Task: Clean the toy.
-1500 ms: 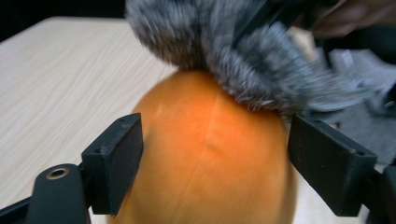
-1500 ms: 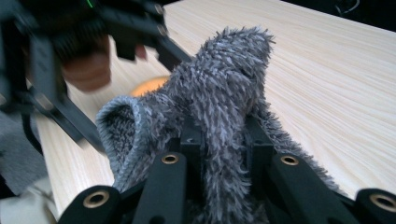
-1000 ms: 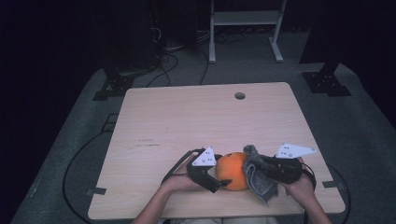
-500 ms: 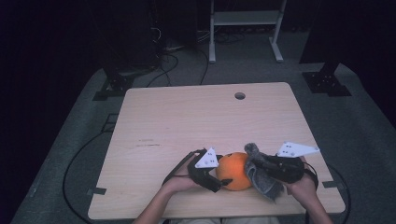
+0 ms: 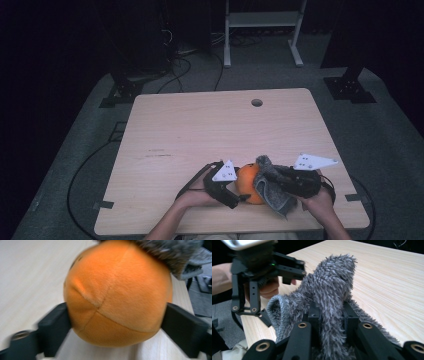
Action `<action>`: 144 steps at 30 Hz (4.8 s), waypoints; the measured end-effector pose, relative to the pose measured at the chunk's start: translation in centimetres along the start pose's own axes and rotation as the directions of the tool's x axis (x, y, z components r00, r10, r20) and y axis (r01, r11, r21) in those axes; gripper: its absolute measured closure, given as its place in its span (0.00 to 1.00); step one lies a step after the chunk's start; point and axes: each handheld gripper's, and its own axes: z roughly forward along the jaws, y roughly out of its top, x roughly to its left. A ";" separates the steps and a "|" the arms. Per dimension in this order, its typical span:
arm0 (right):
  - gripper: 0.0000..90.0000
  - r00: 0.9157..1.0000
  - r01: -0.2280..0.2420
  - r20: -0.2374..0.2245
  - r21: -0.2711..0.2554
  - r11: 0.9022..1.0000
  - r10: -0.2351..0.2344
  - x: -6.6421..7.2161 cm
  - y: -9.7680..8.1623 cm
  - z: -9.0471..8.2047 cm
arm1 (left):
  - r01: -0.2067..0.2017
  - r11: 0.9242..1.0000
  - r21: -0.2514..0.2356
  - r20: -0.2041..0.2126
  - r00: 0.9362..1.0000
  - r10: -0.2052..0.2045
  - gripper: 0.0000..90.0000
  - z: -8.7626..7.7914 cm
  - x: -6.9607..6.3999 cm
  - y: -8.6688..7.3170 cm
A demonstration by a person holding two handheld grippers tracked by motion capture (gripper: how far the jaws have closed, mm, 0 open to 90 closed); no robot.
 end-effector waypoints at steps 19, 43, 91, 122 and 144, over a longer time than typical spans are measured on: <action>0.83 0.995 -0.096 0.032 -0.039 0.995 0.098 0.0 -0.3 2.0 | -0.041 0.997 0.066 -0.146 0.988 0.050 0.32 -2.7 -0.9 3.0; 0.82 0.998 0.033 0.047 -0.034 0.999 -0.032 0.4 0.0 0.9 | -0.018 0.998 -0.061 -0.053 0.998 0.015 0.23 -1.7 0.5 0.5; 0.84 0.991 0.132 -0.013 0.009 0.991 -0.132 1.5 1.2 -0.5 | -0.136 0.987 0.082 0.029 0.991 0.134 0.24 0.0 -2.3 1.5; 0.83 0.998 0.050 0.029 0.035 0.998 -0.051 -0.4 0.0 0.4 | 0.011 1.000 -0.004 -0.020 1.000 -0.011 0.22 -2.0 -0.1 1.2; 0.84 0.996 0.087 0.017 0.029 0.996 -0.087 2.1 2.1 0.5 | -0.038 0.999 -0.016 -0.046 0.998 0.037 0.15 -0.3 -1.4 1.9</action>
